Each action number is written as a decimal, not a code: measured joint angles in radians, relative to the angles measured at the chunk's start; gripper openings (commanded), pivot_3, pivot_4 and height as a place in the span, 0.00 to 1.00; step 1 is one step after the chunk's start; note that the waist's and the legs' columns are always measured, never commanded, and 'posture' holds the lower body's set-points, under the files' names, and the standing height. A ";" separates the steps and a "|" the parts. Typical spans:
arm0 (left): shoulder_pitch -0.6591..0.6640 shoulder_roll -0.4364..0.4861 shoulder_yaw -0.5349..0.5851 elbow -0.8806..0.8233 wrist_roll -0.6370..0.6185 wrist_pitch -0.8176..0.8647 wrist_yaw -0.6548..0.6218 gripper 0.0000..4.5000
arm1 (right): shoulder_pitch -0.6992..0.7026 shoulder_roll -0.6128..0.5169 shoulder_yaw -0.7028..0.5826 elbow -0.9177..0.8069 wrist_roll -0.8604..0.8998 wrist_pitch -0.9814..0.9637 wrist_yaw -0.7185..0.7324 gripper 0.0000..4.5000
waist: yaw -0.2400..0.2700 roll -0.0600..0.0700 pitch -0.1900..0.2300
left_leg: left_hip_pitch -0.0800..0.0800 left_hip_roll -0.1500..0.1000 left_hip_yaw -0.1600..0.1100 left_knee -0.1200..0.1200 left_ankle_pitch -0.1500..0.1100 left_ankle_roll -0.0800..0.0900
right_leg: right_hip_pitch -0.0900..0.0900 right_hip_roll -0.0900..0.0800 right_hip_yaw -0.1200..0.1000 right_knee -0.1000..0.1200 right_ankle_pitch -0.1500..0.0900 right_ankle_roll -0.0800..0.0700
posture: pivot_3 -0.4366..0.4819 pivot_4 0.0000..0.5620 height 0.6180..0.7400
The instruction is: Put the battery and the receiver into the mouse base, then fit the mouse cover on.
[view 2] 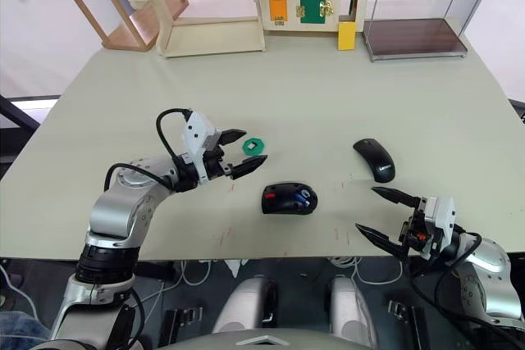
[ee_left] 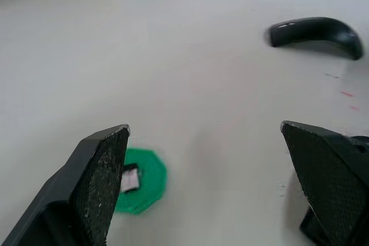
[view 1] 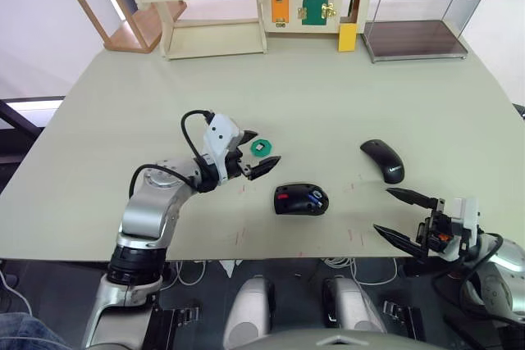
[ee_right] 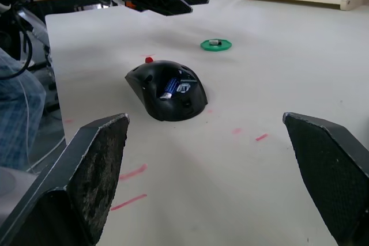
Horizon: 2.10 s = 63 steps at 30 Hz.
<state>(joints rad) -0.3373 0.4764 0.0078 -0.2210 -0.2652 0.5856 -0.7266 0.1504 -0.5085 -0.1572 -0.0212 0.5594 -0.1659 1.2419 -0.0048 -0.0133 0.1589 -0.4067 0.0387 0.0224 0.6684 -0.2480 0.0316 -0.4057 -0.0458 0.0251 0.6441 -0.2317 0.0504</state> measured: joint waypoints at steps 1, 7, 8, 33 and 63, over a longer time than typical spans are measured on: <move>0.006 -0.035 0.022 -0.004 0.002 0.004 0.052 0.99 | -0.003 0.002 -0.001 0.000 0.001 0.000 -0.005 1.00 | 0.001 0.000 0.000 | 0.000 0.000 0.000 0.000 0.000 0.000 | 0.000 0.000 0.000 0.000 0.000 0.000 | 0.48 0.27 1.00; 0.031 -0.075 0.026 -0.005 0.019 0.021 0.174 0.99 | -0.005 0.006 -0.015 0.000 0.004 0.000 -0.014 1.00 | 0.001 0.000 0.000 | 0.000 0.000 0.000 0.000 0.000 0.000 | 0.000 0.000 0.000 0.000 0.001 0.001 | 0.48 0.27 1.00; 0.031 -0.081 0.027 -0.005 0.019 0.025 0.189 0.99 | -0.005 0.007 -0.016 0.000 0.004 0.000 -0.014 1.00 | 0.001 0.000 0.000 | 0.000 0.000 0.000 0.000 0.000 0.000 | 0.000 0.000 0.000 0.000 0.001 0.001 | 0.48 0.27 1.00; -0.008 -0.166 -0.016 -0.076 0.030 0.269 0.414 0.65 | 0.041 0.037 -0.048 0.001 0.015 -0.058 -0.016 1.00 | 0.003 0.000 0.000 | 0.000 -0.001 0.000 0.000 0.000 0.000 | 0.000 0.000 0.000 0.001 0.001 0.001 | 0.48 0.27 1.00; -0.064 -0.137 -0.045 -0.003 0.047 0.315 0.403 0.27 | 0.059 0.037 -0.046 -0.020 0.018 -0.052 -0.016 1.00 | 0.001 0.000 0.000 | 0.000 -0.001 0.001 0.000 0.000 0.000 | 0.000 0.000 0.000 0.001 0.001 0.001 | 0.48 0.27 1.00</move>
<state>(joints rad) -0.4008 0.3396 -0.0373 -0.2239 -0.2185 0.9005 -0.3234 0.2093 -0.4715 -0.2034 -0.0415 0.5773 -0.2176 1.2257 -0.0040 -0.0134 0.1588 -0.4065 0.0378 0.0230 0.6689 -0.2479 0.0314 -0.4055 -0.0457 0.0251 0.6454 -0.2309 0.0512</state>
